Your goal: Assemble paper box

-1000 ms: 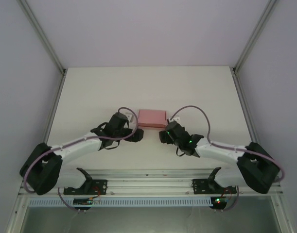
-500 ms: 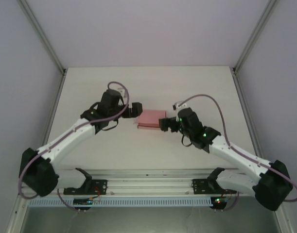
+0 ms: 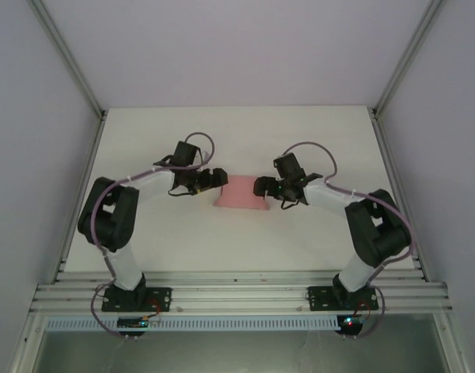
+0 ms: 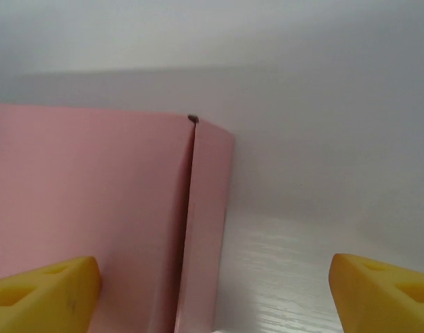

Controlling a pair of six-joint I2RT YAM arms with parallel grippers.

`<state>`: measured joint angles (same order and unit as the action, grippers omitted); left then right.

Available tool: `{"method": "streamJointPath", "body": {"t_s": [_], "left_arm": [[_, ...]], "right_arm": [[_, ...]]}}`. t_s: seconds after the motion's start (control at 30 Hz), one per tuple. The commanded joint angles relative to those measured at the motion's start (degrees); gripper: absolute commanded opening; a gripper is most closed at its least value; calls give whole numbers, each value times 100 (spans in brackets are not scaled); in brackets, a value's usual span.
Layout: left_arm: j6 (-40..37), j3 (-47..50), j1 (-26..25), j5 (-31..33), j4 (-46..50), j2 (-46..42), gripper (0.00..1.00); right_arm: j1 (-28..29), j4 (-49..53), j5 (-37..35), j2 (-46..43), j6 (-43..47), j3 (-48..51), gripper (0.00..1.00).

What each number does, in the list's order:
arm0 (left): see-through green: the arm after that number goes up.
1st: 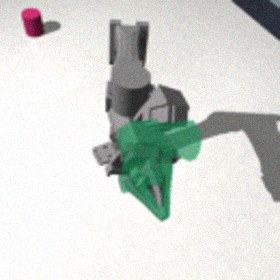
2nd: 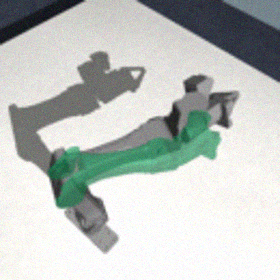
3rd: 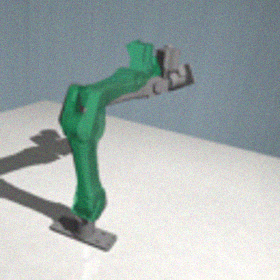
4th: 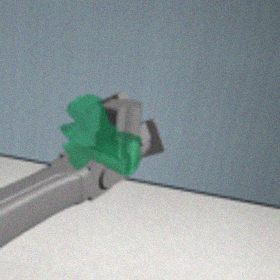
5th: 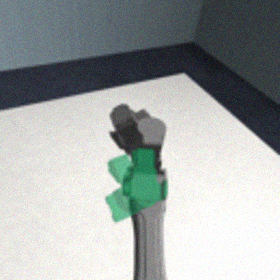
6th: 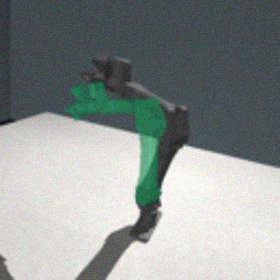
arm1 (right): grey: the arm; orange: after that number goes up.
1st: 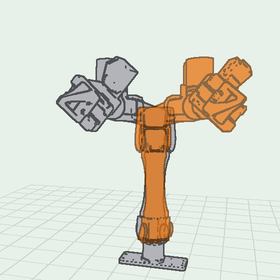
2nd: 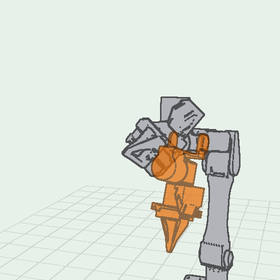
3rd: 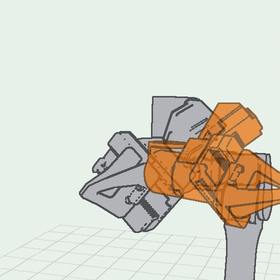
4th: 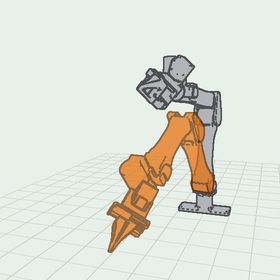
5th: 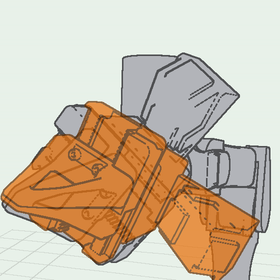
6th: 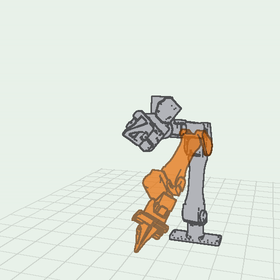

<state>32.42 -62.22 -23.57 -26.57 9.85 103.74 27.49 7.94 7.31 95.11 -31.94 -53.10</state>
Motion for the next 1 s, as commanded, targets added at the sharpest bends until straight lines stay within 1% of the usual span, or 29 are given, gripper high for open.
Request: {"method": "streamJointPath", "body": {"t_s": [0.0,0.07,0.1,0.17,0.2,0.23,0.33,0.37,0.43,0.57,0.67,0.77,0.83,0.9,0.97], "left_arm": [[-12,6,2,-952,-597,256,79],[35,127,7,-1078,-811,392,73],[48,166,11,-1042,-832,446,70],[45,208,11,-1070,-901,569,58],[61,231,20,-1070,-910,617,50],[55,225,19,-1087,-916,670,42],[71,260,35,-1063,-959,759,29],[99,284,45,-1076,-997,766,27],[175,369,87,-1155,-1143,764,23],[408,684,187,-1354,-1692,728,13],[583,879,261,-1533,-2110,717,10],[844,1123,368,-1850,-2734,726,9],[1058,1302,470,-2087,-3214,752,8],[1224,1442,559,-2230,-3579,789,5],[1282,1501,623,-2340,-3722,814,5]], "right_arm": [[-118,-279,405,212,-172,211,75],[-155,-506,433,300,-300,452,68],[-174,-587,459,336,-342,546,65],[-196,-743,473,367,-417,713,62],[-191,-773,458,385,-448,774,59],[-191,-784,449,386,-460,821,58],[-208,-782,474,361,-459,880,58],[-234,-777,496,330,-456,876,59],[-273,-759,579,217,-448,857,62],[-353,-768,765,-107,-484,772,73],[-394,-767,858,-310,-486,695,85],[-431,-862,1004,-477,-672,689,90],[-451,-943,1137,-550,-677,703,97],[-463,-981,1262,-569,-682,690,98],[-472,-1063,1439,-523,-680,696,99]]}}
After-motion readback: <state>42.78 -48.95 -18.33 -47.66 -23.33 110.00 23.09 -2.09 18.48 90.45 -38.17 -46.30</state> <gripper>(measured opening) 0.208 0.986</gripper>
